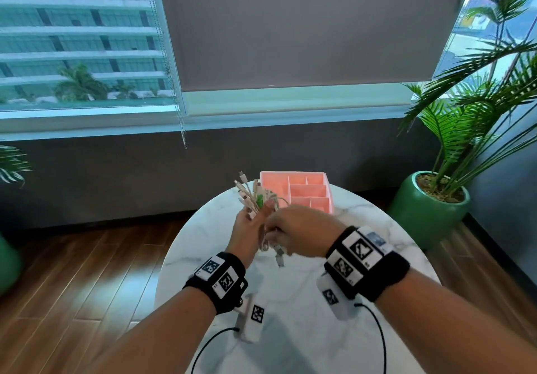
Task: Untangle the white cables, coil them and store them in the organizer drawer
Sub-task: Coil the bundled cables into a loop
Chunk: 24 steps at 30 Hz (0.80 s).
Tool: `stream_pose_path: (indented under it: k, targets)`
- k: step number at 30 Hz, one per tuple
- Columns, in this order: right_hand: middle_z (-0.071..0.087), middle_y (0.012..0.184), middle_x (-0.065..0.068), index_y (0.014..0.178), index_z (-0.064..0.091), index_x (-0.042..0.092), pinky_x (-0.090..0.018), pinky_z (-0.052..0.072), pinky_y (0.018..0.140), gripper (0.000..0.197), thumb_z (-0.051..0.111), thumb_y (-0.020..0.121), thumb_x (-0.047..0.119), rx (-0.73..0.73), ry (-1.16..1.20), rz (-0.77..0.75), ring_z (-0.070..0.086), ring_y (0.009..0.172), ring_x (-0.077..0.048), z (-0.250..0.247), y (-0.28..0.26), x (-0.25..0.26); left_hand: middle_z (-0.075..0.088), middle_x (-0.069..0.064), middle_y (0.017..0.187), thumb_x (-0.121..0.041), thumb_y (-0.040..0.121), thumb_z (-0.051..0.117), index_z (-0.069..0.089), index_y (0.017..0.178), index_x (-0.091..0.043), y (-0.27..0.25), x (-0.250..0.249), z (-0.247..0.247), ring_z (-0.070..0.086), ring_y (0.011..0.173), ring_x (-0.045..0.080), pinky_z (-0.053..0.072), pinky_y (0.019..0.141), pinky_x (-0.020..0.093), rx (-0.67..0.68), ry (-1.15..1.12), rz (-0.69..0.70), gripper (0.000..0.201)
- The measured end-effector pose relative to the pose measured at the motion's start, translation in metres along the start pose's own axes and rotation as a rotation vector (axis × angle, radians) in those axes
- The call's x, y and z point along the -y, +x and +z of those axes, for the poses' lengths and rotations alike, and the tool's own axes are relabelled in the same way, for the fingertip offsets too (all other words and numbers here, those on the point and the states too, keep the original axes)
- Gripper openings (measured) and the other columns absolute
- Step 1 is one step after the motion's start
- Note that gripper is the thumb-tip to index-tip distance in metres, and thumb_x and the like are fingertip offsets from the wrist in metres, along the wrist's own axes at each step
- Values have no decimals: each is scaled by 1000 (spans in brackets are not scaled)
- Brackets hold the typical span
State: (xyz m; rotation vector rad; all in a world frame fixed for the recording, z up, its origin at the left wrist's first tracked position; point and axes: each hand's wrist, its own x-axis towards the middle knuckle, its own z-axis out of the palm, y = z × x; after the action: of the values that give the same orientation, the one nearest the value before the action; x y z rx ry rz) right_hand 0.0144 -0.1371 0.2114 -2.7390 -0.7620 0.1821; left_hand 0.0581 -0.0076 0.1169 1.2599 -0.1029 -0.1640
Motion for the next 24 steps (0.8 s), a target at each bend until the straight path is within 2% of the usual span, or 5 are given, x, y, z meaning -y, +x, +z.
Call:
stream_pose_path:
  k: [3,10,13,17,24]
  targets:
    - [64,81,10,94,73,23,-30,47,74,11,67,90,31,-68,-22,32,55,76,-10,-23,7,-15,53,2,55,-29,106,50,61,68,-16,-8,-2,4,50,45,15,41,44,25,89,19,-117,42]
    - [56,57,10,78,73,21,-23,40,60,13,82,79,31,-90,243,155,46,50,-2,-51,20,-62,37,0,53,-56,94,62,54,83,-9,-15,-2,-2,37,37,13,45,54,30,310,-184,-379,49]
    - [64,59,9,86,77,15,-22,45,58,9,78,85,24,-105,451,135,50,53,0,-46,16,-75,35,-4,52,-37,87,69,53,81,-11,-13,-8,-5,35,37,10,49,57,32,389,-239,-363,31]
    - [45,51,9,105,74,8,-20,29,40,22,65,95,25,-162,774,258,34,42,-6,-17,9,-94,34,-6,49,-28,91,57,53,79,-12,-10,-22,-10,35,35,8,50,55,31,425,-375,-375,21]
    - [31,53,-2,73,71,13,-20,22,40,35,64,86,45,-123,1134,352,24,44,-15,20,-2,-106,34,-7,48,-30,91,54,55,78,-11,-9,-28,-18,34,33,7,48,55,31,503,-395,-376,23]
